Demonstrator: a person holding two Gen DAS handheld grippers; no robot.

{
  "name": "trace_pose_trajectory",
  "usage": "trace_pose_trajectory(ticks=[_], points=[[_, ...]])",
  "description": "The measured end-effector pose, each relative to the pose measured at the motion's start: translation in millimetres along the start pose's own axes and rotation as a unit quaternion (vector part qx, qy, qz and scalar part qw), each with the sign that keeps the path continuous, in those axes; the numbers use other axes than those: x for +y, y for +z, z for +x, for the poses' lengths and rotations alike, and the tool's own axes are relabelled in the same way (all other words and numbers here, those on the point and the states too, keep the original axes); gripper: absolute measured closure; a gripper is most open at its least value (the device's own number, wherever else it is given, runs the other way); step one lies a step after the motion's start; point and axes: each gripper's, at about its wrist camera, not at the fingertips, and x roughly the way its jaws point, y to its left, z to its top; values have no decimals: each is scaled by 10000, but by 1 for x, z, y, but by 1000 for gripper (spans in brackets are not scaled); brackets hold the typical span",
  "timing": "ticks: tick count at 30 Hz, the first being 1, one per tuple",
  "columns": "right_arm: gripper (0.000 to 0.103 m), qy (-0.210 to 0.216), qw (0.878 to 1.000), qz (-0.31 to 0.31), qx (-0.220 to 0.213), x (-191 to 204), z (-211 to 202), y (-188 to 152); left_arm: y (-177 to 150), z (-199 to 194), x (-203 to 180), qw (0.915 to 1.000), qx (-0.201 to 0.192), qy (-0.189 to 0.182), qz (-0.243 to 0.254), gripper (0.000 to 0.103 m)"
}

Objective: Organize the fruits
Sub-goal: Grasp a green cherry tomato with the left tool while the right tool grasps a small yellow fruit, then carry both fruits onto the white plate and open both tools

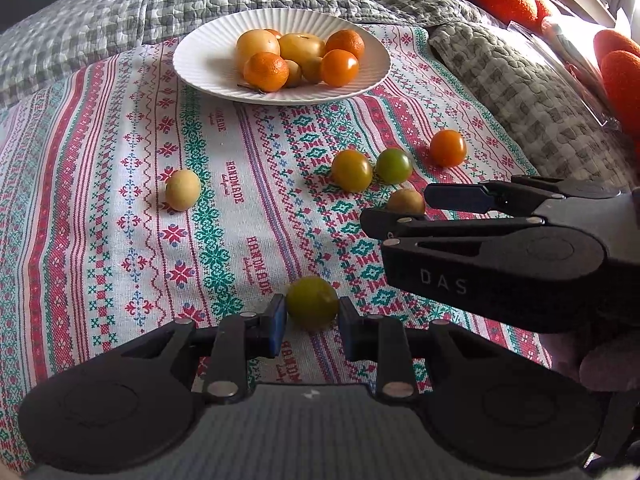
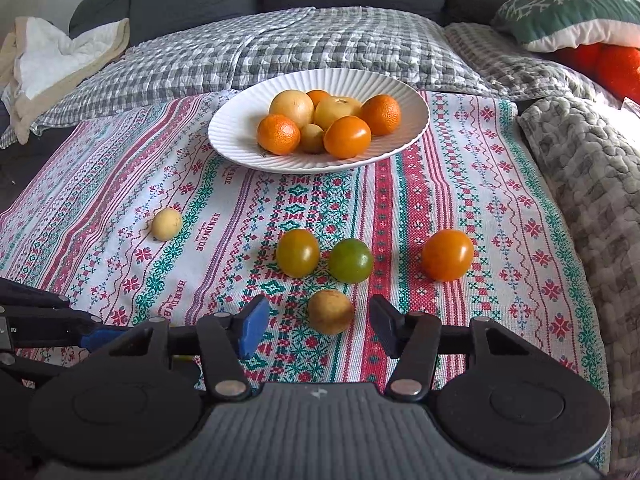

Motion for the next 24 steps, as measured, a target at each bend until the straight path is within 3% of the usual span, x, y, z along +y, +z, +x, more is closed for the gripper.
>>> trace_pose_trajectory(ticks=[10,14,24], points=[[79,-134,9999,-66,4,-1,2,0,0,0,0,10000,19,11,3,83],[79,-70,10000,-20,2,-1,0,1,2,-1,1,10000,12,-36,-23,83],[79,580,9949,810,-157,-18,-16,7,6,-9,6,9990,-302,-233,-230,83]])
